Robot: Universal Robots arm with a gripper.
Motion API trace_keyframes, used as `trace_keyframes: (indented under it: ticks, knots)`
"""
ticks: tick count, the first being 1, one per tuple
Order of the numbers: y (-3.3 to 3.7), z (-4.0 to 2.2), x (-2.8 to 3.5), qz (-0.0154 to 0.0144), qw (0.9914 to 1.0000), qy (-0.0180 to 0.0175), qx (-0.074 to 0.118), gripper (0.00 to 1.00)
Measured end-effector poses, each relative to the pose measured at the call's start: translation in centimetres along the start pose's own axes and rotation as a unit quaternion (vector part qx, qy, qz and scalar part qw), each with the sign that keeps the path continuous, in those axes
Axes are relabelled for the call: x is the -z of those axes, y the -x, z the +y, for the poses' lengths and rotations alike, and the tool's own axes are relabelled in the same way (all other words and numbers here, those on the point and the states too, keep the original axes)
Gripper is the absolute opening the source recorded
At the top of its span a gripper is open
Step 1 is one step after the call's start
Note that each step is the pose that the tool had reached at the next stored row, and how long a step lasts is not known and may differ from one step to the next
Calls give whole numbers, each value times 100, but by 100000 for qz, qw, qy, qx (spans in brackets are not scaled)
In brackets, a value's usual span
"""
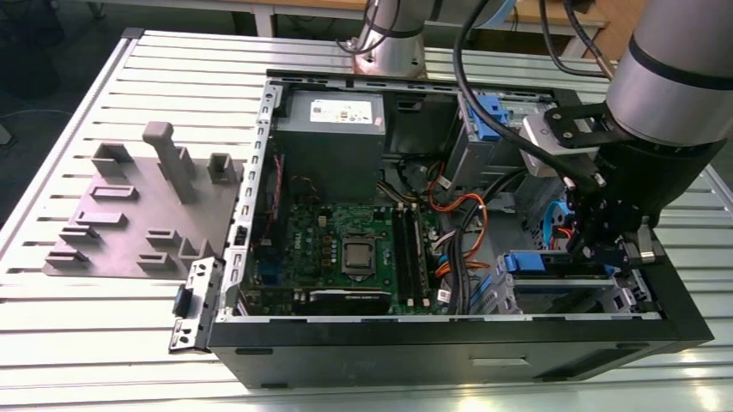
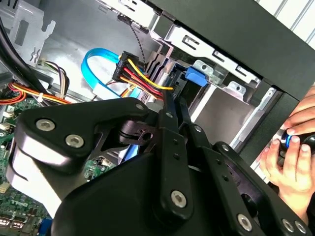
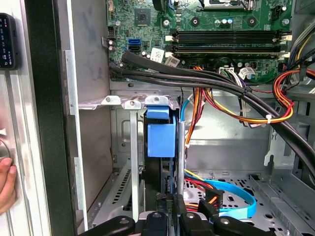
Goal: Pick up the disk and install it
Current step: 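Insert the first disk wire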
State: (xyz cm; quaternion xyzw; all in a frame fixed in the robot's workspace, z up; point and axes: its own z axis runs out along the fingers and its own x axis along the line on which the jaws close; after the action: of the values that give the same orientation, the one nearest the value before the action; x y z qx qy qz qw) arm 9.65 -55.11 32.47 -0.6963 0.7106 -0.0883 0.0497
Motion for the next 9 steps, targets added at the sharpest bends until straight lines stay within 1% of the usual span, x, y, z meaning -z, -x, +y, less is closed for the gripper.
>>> trace_keyframes:
  ticks: [1,3,4,9]
  knots:
    - [1,1,-3,-92,100000,0,-18,18]
    - [-1,-4,22,-45,100000,-2,-9,18]
    - [-2,-8,42,-26,100000,-1,-5,24]
    - [-9,-35,176,-24,100000,73,-2,24]
